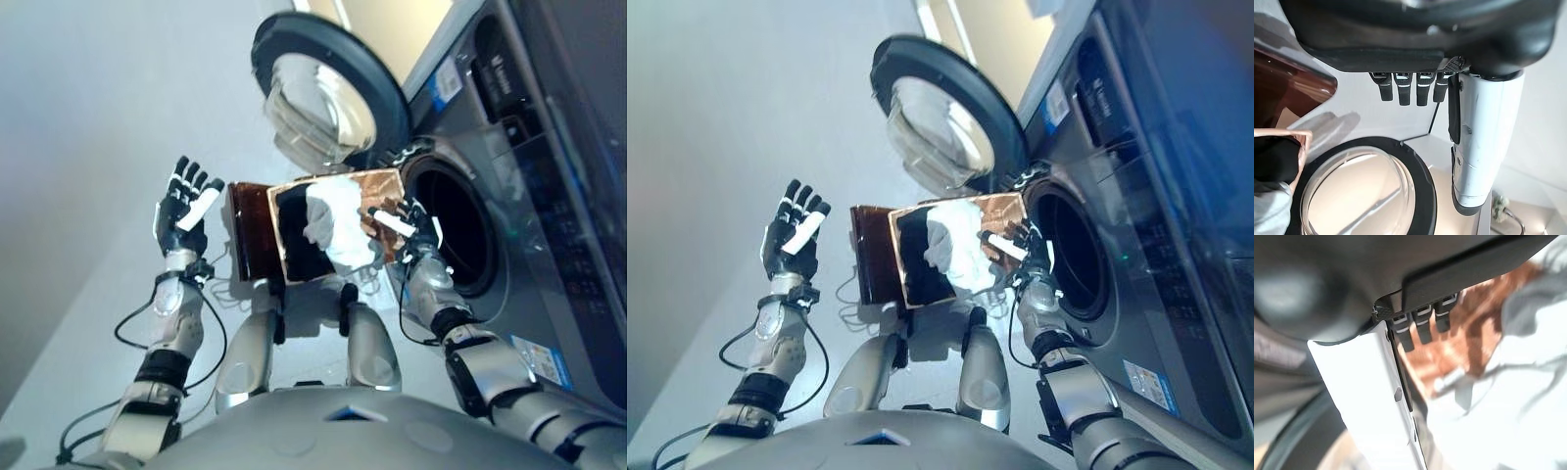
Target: Pick up the clothes and place them into the washing machine
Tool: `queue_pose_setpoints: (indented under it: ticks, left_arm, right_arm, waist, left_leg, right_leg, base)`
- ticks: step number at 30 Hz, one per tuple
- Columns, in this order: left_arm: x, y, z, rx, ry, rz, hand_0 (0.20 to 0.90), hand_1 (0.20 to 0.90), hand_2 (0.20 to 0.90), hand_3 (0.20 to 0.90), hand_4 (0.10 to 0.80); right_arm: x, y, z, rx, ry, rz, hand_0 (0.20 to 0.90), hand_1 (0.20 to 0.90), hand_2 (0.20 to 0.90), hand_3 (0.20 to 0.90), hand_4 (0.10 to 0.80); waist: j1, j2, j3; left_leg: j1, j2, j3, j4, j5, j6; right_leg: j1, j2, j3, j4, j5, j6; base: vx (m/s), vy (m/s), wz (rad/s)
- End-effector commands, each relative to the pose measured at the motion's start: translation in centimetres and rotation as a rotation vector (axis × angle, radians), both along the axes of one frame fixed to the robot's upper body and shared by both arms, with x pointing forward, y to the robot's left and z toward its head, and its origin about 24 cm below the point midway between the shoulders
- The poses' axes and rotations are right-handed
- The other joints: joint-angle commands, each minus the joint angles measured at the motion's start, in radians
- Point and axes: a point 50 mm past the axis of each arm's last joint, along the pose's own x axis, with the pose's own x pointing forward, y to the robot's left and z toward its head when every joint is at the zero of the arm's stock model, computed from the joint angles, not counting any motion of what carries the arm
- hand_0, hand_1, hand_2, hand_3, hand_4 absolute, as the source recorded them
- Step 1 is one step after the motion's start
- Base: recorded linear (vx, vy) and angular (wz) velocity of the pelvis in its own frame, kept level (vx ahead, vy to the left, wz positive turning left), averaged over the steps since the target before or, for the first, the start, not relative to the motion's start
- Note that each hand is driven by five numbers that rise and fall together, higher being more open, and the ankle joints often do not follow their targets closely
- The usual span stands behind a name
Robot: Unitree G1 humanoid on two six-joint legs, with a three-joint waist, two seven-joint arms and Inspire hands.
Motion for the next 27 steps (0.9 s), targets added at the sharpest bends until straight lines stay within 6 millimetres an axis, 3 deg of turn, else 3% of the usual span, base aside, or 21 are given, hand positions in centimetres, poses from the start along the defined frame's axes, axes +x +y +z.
queue_pose_setpoints:
  ticks: [1, 7, 12, 18, 22, 27]
  left_arm:
    - [-0.2, 0.7, 3.6, 0.041, -0.206, 0.019, 0.9, 0.9, 0.9, 0.9, 0.8]
    - [0.0, 0.1, 4.3, 0.025, -0.241, -0.011, 0.9, 0.9, 0.9, 0.9, 0.8]
    - [0.2, -0.1, 4.5, 0.022, -0.244, -0.026, 0.9, 0.9, 0.9, 0.9, 0.8]
    - [0.4, -0.5, 4.8, 0.015, -0.259, -0.067, 0.9, 0.9, 0.9, 0.9, 0.8]
    - [0.8, -1.0, 4.9, 0.02, -0.264, -0.1, 0.9, 0.9, 0.9, 0.9, 0.8]
    - [0.9, -1.2, 4.8, 0.029, -0.261, -0.12, 0.9, 0.9, 0.9, 0.9, 0.8]
  right_arm:
    - [0.9, -2.3, 2.8, -0.031, -0.169, -0.041, 0.9, 0.9, 0.9, 0.9, 0.8]
    - [2.0, -3.2, 4.1, -0.059, -0.189, -0.042, 0.9, 0.9, 0.9, 0.9, 0.8]
    - [2.5, -3.0, 4.4, -0.047, -0.191, -0.014, 0.9, 0.9, 0.9, 0.9, 0.8]
    - [2.9, -1.4, 4.4, -0.037, -0.192, 0.124, 0.9, 0.9, 0.9, 0.9, 0.8]
    - [4.8, -0.7, 5.7, -0.058, -0.2, 0.144, 0.9, 0.9, 0.9, 0.9, 0.8]
    - [5.7, -0.5, 6.5, -0.111, -0.194, 0.172, 0.9, 0.9, 0.9, 0.9, 0.8]
  waist:
    - [-0.007, -0.01, -0.011]
    - [0.007, -0.008, 0.005]
    - [0.012, -0.008, 0.009]
    - [0.017, -0.011, 0.011]
    - [0.039, -0.001, 0.014]
    - [0.052, 0.008, 0.015]
  left_leg:
    - [-0.053, 0.04, 0.004, 0.265, -0.212, -0.051]
    - [-0.164, 0.044, 0.002, 0.453, -0.296, -0.041]
    - [-0.204, 0.04, 0.004, 0.483, -0.307, -0.035]
    - [-0.233, 0.031, 0.0, 0.496, -0.314, -0.027]
    - [-0.266, 0.014, 0.003, 0.513, -0.322, -0.015]
    - [-0.277, 0.003, 0.008, 0.518, -0.326, -0.006]
  right_leg:
    - [-0.062, 0.015, 0.01, 0.013, 0.103, -0.033]
    - [-0.162, 0.006, 0.014, 0.175, 0.03, -0.054]
    - [-0.199, 0.002, 0.017, 0.197, 0.024, -0.053]
    - [-0.228, 0.003, 0.017, 0.21, 0.02, -0.056]
    - [-0.254, -0.005, 0.024, 0.215, 0.022, -0.053]
    - [-0.267, -0.014, 0.025, 0.224, 0.025, -0.05]
  base:
    - [0.033, -0.043, 0.11]
    - [-0.023, -0.005, 0.12]
    - [-0.018, 0.022, 0.05]
    - [-0.002, 0.006, 0.02]
    - [-0.011, 0.04, 0.03]
    - [0.003, 0.041, 0.05]
